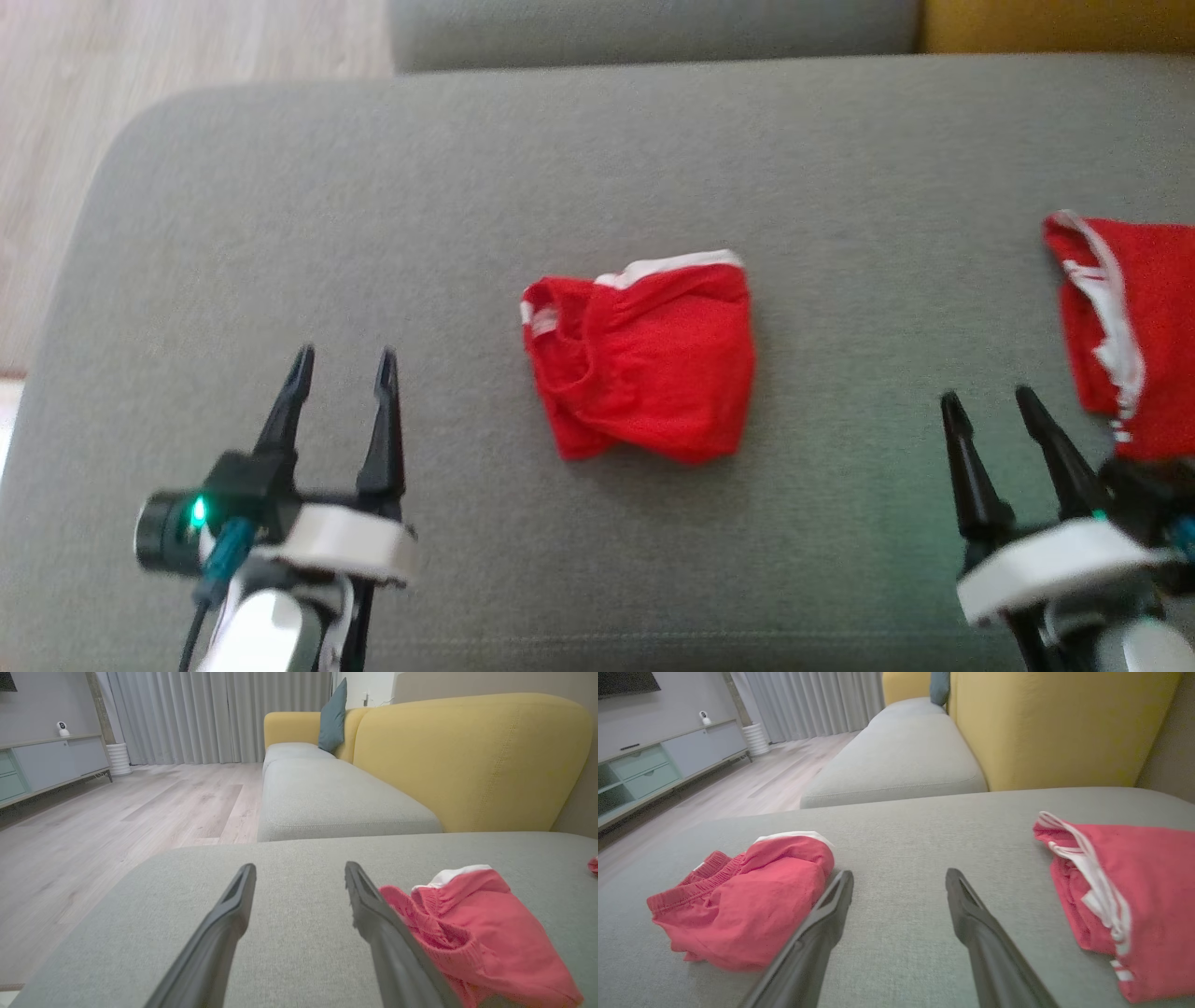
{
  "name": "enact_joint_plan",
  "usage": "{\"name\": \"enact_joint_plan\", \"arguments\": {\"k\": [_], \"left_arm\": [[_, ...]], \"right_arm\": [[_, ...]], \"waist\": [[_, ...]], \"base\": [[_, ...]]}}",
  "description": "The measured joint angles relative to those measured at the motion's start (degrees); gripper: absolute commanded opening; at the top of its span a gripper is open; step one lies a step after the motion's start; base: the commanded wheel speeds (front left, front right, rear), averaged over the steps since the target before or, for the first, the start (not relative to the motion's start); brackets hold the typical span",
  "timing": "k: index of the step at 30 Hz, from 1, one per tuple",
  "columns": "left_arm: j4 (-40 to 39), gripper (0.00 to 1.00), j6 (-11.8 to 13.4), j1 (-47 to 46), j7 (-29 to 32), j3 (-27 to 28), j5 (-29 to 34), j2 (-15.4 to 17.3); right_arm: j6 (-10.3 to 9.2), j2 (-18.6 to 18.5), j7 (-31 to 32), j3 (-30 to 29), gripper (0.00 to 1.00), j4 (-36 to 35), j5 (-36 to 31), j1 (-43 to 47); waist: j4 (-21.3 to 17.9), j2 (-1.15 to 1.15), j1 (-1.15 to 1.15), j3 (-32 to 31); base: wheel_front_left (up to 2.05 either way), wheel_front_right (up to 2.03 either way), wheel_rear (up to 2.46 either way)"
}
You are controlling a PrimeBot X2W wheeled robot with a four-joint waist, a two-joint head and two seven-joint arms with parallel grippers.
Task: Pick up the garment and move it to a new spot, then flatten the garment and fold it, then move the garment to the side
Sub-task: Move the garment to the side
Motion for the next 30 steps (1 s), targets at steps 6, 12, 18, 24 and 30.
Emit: {"name": "enact_joint_plan", "arguments": {"k": [6,12,18,24,30], "left_arm": [[0.38,1.00,-0.52,-4.54,-0.98,-1.41,0.68,-1.93],[1.64,1.00,-1.09,-6.89,-1.46,-1.93,2.24,-3.82],[0.32,1.00,-2.09,-8.20,-1.47,-1.70,4.17,-4.80],[0.10,1.00,-2.86,-8.34,-1.47,-1.09,4.77,-5.88],[-0.10,1.00,-3.54,-8.25,-1.48,0.59,5.27,-6.04]], "right_arm": [[0.00,-0.83,0.56,3.66,1.00,7.50,2.08,-9.04],[0.00,-0.77,0.85,8.37,1.00,17.96,4.90,-15.76],[0.00,0.29,1.55,10.36,1.00,27.83,7.09,-20.83],[0.00,0.57,3.41,11.39,0.04,30.94,11.02,-21.75],[0.00,-0.23,4.38,14.99,0.00,28.66,12.76,-22.12]], "waist": [[3.87,0.00,0.01,3.40],[8.18,0.00,0.01,5.93],[10.82,0.00,0.01,7.52],[10.94,0.00,0.00,7.60],[9.00,0.00,0.00,7.44]], "base": [[0.00,0.00,0.00],[0.00,0.00,0.00],[0.00,0.00,0.00],[0.00,0.00,0.00],[0.00,0.00,0.00]]}}
